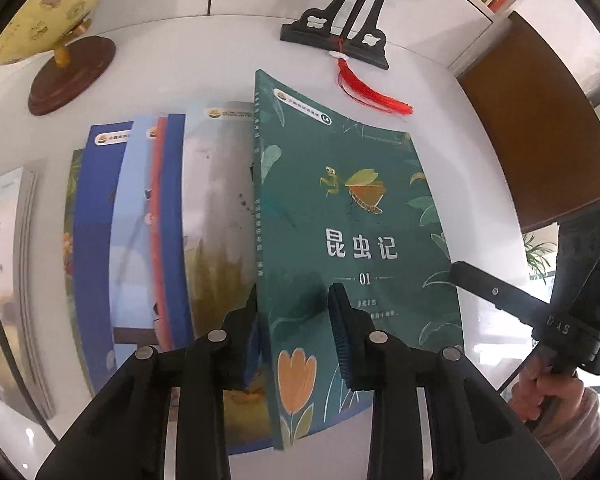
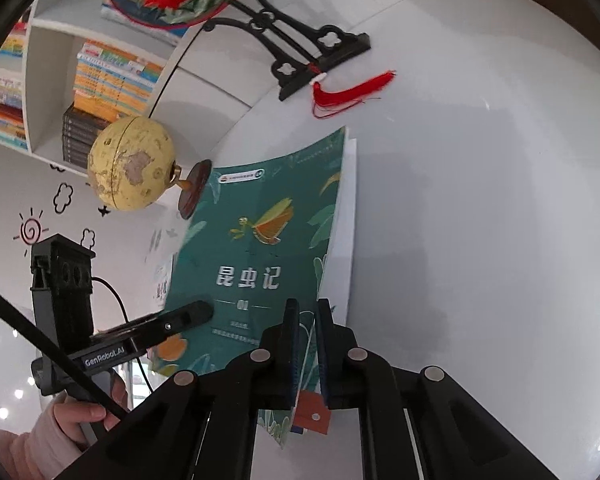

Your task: Organize books

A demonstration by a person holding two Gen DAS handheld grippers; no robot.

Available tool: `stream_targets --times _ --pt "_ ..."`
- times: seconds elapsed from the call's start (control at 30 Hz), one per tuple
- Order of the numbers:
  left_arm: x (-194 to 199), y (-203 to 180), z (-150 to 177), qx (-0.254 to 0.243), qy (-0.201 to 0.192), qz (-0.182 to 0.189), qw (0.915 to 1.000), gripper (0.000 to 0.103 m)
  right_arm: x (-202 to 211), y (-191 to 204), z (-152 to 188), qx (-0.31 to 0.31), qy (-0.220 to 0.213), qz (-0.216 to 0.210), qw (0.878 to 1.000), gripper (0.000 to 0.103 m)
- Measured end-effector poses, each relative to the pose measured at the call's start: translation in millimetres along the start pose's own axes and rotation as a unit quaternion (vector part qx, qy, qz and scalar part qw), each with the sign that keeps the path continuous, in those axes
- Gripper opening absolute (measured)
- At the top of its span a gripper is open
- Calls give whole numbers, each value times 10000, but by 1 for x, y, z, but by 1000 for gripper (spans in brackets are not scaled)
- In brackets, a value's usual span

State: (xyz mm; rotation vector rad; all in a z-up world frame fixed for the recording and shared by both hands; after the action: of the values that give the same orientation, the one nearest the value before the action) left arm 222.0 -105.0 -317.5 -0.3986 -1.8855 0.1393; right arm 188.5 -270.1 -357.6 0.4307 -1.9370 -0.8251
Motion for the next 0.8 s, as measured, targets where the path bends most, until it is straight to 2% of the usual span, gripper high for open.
stream_targets --times 0.1,0.23,0.37,0.43,0.5,0.57,0.6,0.7,0.73,0.8 --pt "7 -2 2 -152 -94 -31 9998 17 -3 8 0 -26 -7 -61 10000 8" --pt "12 -2 7 -220 -122 -94 9996 17 -3 15 2 -193 61 -355 9992 8" --pt "9 -3 8 -243 -119 -129 9995 16 -5 2 3 -462 13 -239 9986 12" --pt "10 -4 9 -276 -103 -158 9994 16 -7 -6 6 -616 50 -155 9980 27" --pt "9 -6 9 -336 -103 -190 9992 16 -12 -10 10 -853 151 -253 9959 36" --pt "12 -4 10 -336 -117 -237 9991 16 -13 -9 10 -894 170 -319 9953 38" --pt "14 -4 11 -318 -121 -212 9992 16 -12 -5 10 -822 167 -412 9956 38" --pt "17 -4 12 -332 -136 -242 9991 16 3 32 3 -448 31 -1352 9898 30" --pt "20 -3 14 -345 -158 -255 9990 16 8 49 3 -74 28 -1496 9887 29" --pt "22 1 18 -314 -149 -287 9990 16 4 60 9 547 152 -1131 9920 29"
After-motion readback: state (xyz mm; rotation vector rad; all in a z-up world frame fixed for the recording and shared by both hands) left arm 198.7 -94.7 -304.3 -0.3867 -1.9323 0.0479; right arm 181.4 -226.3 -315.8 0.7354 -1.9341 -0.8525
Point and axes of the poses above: each gripper's, at about its wrist camera, not at the fingertips, and x roughly against the way its jaws point, y to its left, z to its underside, the point moved 10 cm from there along -x, roughly the way its jaws point, and after that the axes turned 7 degrees about -y, right-handed, at the moved point
